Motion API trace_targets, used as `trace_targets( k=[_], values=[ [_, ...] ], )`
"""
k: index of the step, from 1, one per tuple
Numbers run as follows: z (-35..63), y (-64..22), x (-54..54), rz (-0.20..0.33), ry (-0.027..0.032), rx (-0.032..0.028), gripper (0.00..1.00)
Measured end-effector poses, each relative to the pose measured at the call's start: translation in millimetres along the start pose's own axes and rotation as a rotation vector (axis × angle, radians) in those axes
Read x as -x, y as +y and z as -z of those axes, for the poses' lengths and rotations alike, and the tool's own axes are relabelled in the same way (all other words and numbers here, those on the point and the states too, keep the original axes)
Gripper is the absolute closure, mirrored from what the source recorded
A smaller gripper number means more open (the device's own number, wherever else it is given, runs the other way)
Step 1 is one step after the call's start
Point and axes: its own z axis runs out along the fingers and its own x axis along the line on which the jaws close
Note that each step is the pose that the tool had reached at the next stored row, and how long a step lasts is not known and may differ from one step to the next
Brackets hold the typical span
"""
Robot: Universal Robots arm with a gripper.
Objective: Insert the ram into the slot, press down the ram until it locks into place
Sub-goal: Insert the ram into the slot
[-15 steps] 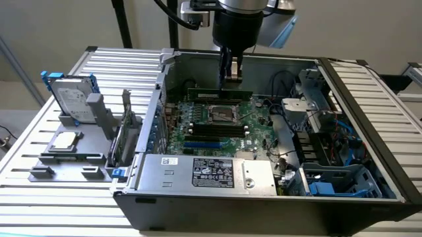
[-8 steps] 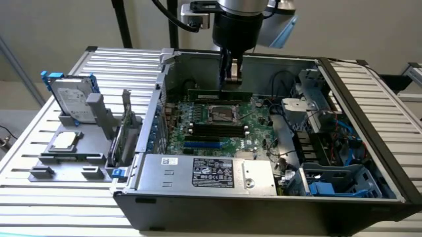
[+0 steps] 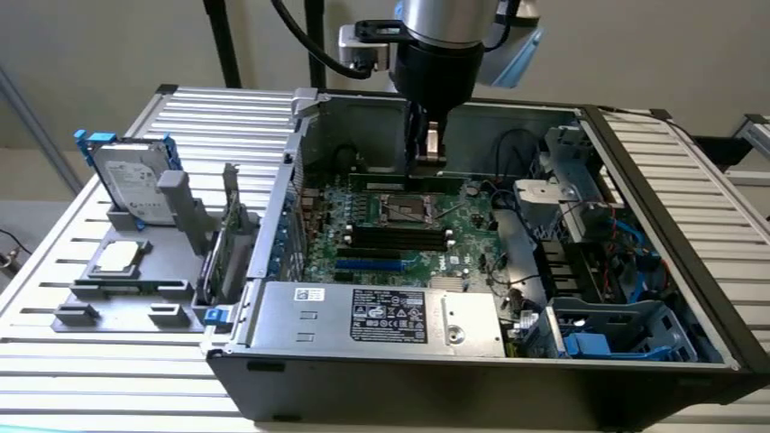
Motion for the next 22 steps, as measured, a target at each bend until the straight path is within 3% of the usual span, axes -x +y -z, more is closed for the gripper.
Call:
trace_targets(
  k=[6, 22],
  values=[
    [-10.6, -5.5, -0.4, -0.003, -0.0002, -0.0001, 0.87],
    [-39.6, -9.3, 2.5, -0.024, -0.0007, -0.0004, 0.87]
  ],
)
